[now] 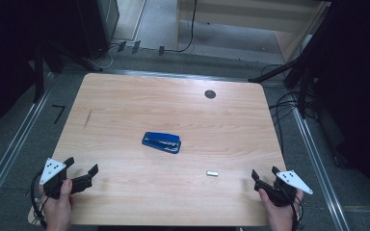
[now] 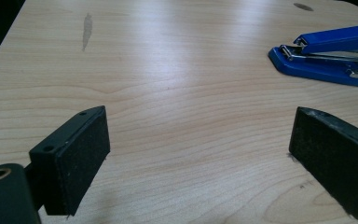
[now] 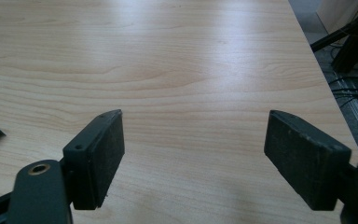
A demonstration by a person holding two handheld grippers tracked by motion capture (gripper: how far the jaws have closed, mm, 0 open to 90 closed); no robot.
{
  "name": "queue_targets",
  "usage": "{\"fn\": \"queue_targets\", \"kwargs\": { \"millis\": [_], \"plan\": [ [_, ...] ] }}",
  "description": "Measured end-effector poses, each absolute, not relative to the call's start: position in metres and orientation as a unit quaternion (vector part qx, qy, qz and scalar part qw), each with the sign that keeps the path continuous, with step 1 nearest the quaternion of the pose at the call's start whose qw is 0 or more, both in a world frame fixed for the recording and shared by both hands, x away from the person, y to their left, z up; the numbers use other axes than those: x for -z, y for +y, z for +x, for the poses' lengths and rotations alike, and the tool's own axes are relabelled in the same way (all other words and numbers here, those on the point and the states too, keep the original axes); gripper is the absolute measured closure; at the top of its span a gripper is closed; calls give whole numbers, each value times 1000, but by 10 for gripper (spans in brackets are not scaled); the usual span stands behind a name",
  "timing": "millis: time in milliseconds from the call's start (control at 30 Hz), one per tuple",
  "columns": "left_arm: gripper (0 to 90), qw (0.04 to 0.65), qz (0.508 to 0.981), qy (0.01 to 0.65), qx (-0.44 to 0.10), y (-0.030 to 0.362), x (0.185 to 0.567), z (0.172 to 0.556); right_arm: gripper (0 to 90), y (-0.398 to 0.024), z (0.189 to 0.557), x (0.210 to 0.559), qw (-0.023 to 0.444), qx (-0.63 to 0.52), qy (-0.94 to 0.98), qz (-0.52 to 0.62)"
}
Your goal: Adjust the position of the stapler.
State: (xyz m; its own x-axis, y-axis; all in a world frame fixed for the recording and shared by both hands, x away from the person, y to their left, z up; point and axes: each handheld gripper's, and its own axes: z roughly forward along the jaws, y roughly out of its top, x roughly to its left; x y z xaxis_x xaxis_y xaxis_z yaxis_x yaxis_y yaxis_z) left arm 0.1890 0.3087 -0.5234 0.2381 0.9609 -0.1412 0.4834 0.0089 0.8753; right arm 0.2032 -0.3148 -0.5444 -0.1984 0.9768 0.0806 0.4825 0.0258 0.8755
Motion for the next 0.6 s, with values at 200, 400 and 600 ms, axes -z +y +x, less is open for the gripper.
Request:
{"fn": "queue_targets", "kwargs": {
  "millis": [200,400,600],
  "plan": [
    [51,438,648,560,-273,308,524,190,242,-308,204,535,294,-432,655,545],
    [51,428,654,558,-277,305,523,191,270,-294,211,517,281,-444,674,519],
    [51,428,655,555,-283,304,523,191,280,-275,224,502,244,-451,704,490]
  ]
}}
